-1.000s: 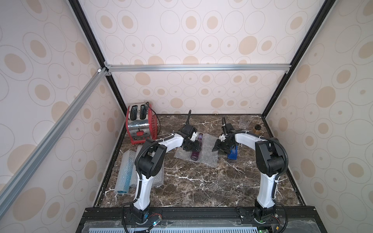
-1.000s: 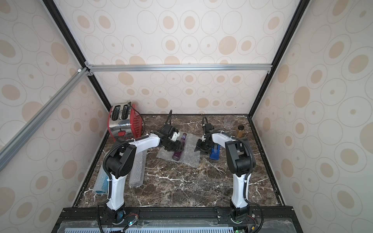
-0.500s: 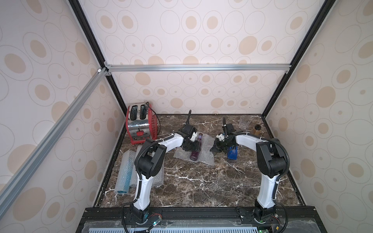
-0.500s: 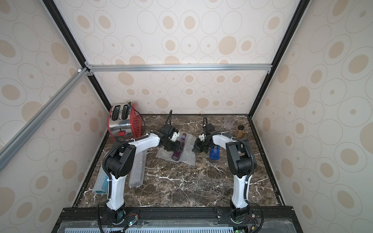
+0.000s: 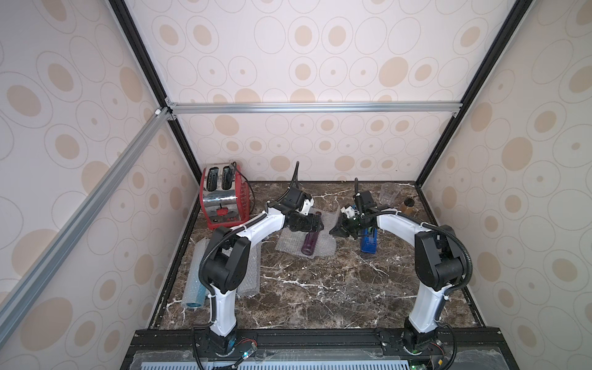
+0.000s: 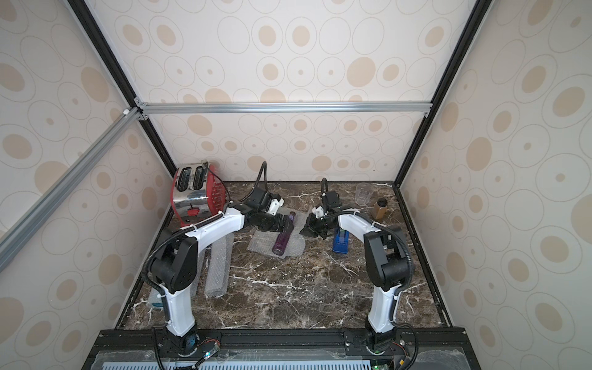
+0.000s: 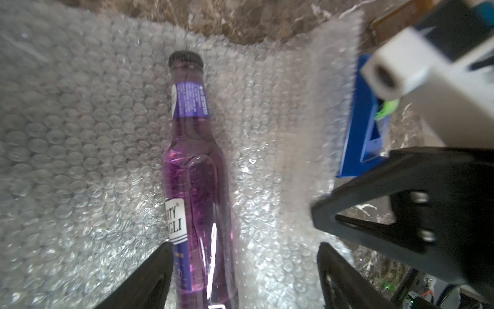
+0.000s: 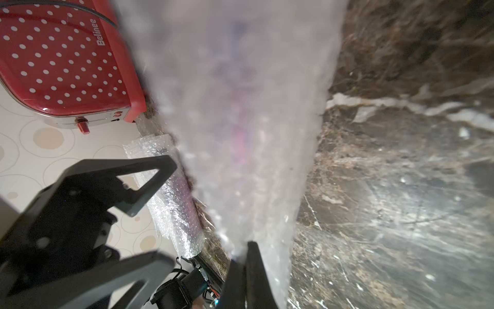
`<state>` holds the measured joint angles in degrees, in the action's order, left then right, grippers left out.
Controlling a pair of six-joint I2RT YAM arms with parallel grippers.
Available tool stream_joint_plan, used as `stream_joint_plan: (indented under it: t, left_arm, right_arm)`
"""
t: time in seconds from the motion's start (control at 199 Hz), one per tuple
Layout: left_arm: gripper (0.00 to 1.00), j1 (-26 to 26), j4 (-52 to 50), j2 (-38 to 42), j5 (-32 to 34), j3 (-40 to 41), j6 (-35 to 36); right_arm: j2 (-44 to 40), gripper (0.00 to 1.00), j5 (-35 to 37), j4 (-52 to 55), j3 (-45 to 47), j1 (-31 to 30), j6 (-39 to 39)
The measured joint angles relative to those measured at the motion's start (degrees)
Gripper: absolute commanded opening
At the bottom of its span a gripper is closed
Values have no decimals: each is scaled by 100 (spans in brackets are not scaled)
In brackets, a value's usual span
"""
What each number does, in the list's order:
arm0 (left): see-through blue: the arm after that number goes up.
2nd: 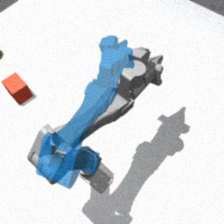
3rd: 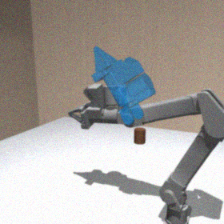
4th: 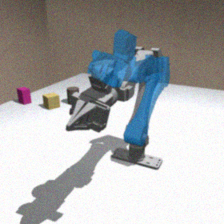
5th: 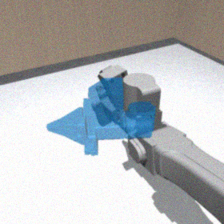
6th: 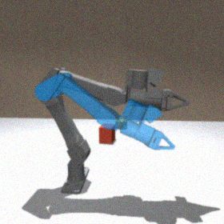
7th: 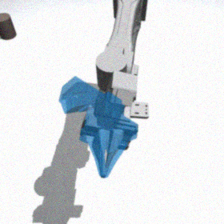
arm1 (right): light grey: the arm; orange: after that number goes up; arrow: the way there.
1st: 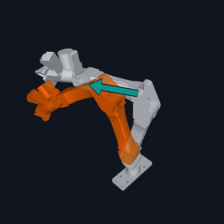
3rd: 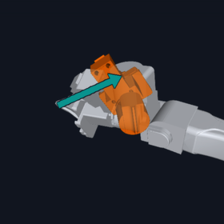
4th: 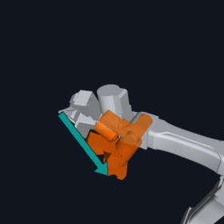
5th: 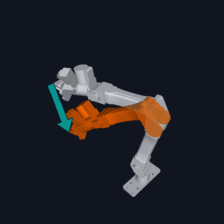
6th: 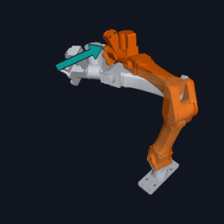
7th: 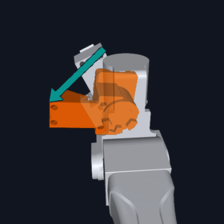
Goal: Wrap wine bottles in bubble wrap
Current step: Wrap the wine bottle in bubble wrap.
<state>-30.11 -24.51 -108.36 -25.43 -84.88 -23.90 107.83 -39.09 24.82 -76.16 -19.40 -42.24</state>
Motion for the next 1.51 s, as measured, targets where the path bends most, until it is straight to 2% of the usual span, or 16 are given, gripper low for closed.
stream_joint_plan:
  t: [0.271, 0.442, 0.567, 0.668, 0.889, 0.949, 1.341, 1.441, 1.466, 1.506]
  left_arm:
    - [75, 0, 260, 1047, -74, 658, 293]
    - [72, -70, 422, 1351, 90, 1163, 474]
    - [72, -157, 557, 1410, 114, 1429, 562]
    - [67, -258, 608, 1410, 116, 1497, 610]
    - [45, -308, 708, 1408, 164, 1497, 684]
    - [42, -308, 715, 1408, 203, 1497, 691]
    - [41, -310, 719, 1355, 485, 1609, 730]
    - [47, -310, 730, 1340, 662, 1652, 767]
    - [44, -310, 730, 1338, 684, 1668, 789]
    - [33, -310, 728, 1331, 728, 1694, 807]
  right_arm:
    - [310, 7, 28, -105, -660, -332, -354]
    - [417, 7, 122, -291, -748, -378, -739]
    - [514, 8, 188, -566, -748, -411, -1082]
    - [595, 8, 225, -804, -748, -501, -1335]
    - [767, 9, 291, -988, -828, -684, -1547]
    - [769, 9, 293, -984, -848, -699, -1554]
    - [769, 10, 330, -1019, -990, -734, -1558]
    - [769, 10, 332, -1027, -1029, -745, -1554]
    - [769, 10, 332, -1032, -1032, -752, -1556]
    - [769, 11, 332, -1029, -1034, -756, -1556]
